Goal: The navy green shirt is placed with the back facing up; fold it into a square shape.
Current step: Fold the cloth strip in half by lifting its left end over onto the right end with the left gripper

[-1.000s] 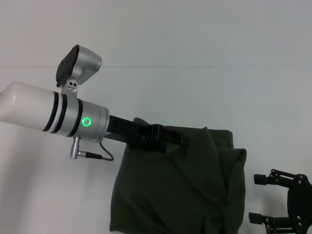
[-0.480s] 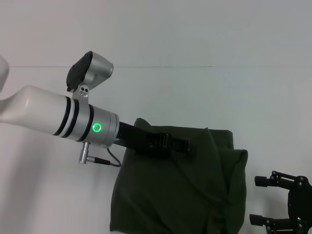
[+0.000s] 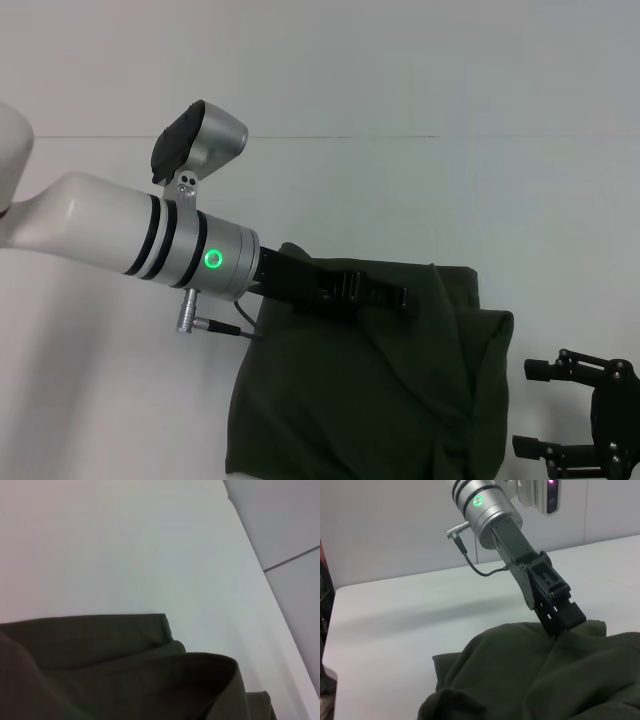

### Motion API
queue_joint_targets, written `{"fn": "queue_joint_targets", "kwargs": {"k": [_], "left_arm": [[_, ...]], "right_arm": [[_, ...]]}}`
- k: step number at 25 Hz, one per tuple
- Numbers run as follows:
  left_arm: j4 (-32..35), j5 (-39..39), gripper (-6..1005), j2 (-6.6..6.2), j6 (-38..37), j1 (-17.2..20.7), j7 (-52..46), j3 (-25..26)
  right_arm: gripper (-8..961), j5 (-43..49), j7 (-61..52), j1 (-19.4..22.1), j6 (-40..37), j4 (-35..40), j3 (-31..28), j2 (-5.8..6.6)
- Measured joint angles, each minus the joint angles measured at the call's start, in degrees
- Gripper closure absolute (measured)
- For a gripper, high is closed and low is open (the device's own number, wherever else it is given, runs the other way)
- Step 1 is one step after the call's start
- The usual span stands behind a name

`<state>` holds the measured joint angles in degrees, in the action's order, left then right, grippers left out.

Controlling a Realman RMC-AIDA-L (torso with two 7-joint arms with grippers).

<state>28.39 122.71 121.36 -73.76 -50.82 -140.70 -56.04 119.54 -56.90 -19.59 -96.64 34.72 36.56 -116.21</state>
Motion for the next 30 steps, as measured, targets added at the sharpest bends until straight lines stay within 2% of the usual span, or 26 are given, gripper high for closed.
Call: {"fn": "queue_joint_targets", "kwargs": {"k": [30], "left_arm": [[0.2, -2.7, 276, 0.28, -1.2, 0.7, 0.6, 0.0]], "right_arm": [[32, 0.0, -0.4, 0.0, 0.4, -0.1, -0.8, 0.02]]}}
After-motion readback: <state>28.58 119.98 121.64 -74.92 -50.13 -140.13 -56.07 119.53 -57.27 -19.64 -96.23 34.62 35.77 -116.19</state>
